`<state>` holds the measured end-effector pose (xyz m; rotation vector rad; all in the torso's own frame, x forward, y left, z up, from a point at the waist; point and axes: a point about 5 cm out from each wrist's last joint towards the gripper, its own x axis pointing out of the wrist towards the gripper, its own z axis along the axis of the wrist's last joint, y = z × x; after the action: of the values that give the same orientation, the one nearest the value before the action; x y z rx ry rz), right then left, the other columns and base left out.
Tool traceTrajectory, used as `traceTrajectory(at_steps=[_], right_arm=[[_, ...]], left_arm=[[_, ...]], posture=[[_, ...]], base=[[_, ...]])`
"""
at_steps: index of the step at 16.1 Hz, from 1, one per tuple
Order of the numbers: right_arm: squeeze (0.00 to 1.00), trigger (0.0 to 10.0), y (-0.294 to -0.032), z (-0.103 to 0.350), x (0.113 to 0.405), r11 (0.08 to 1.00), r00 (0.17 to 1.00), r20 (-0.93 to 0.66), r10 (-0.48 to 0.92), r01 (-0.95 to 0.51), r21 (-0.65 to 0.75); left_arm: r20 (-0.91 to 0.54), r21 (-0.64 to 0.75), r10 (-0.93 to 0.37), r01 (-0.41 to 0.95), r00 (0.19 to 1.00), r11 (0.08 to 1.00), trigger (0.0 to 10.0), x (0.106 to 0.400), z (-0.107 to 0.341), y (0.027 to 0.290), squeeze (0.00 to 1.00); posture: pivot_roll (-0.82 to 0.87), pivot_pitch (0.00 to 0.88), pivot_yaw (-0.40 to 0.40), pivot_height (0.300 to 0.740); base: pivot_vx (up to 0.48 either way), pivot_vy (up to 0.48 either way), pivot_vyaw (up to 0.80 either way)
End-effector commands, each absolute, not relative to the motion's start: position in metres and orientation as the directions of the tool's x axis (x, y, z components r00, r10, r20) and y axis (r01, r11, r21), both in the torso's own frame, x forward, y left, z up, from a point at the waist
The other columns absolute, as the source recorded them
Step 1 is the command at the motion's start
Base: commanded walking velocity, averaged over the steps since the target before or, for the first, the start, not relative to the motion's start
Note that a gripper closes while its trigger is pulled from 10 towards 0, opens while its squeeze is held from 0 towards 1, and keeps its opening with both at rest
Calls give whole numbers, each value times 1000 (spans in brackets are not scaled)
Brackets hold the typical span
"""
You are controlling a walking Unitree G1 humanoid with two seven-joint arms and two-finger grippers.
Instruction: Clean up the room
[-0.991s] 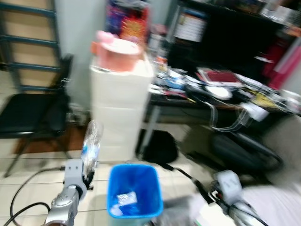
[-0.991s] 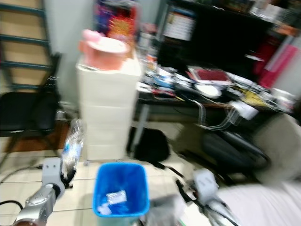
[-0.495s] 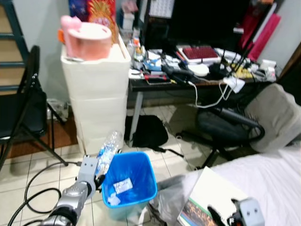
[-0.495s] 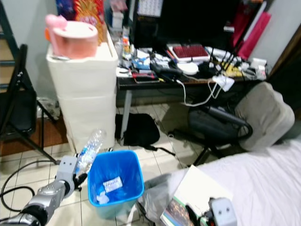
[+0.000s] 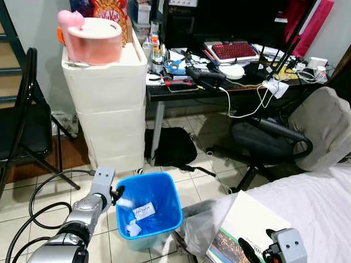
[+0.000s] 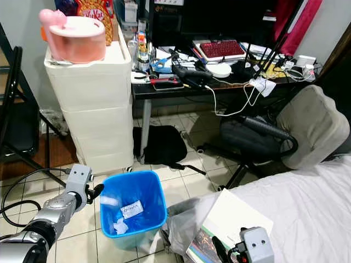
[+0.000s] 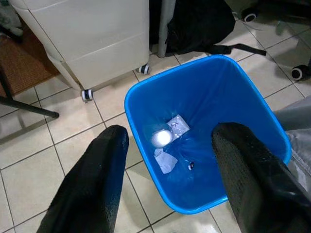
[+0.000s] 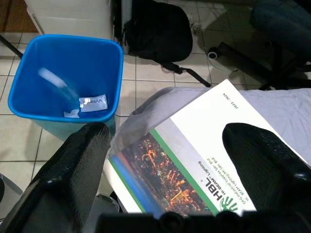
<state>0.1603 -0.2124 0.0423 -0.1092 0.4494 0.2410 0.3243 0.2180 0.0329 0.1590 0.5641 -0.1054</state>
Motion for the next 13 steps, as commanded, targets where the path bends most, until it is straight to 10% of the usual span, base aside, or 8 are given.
traceTrajectory(at_steps=[1,3,4,13], right_arm=[[0,10000,-216,45,158,969,874,-446,194,-243,-54],[0,10000,-213,43,165,966,870,-448,207,-253,-45],[0,10000,-210,41,172,965,871,-441,218,-261,-39],[0,10000,-193,52,262,990,967,-216,137,-142,-9]], left_arm=[[-563,121,-58,152,824,981,10000,320,27,217,1000],[-514,7,-210,249,832,969,10000,323,29,195,1000],[-427,-51,-322,333,845,942,10000,326,35,179,71],[-3,81,-295,294,956,952,10000,251,66,143,0]], posture=[[-264,190,-136,740],[-226,175,-131,740],[-188,150,-118,740],[116,0,-116,740]], base=[[0,0,0],[0,0,0],[0,0,0],[0,0,-89]])
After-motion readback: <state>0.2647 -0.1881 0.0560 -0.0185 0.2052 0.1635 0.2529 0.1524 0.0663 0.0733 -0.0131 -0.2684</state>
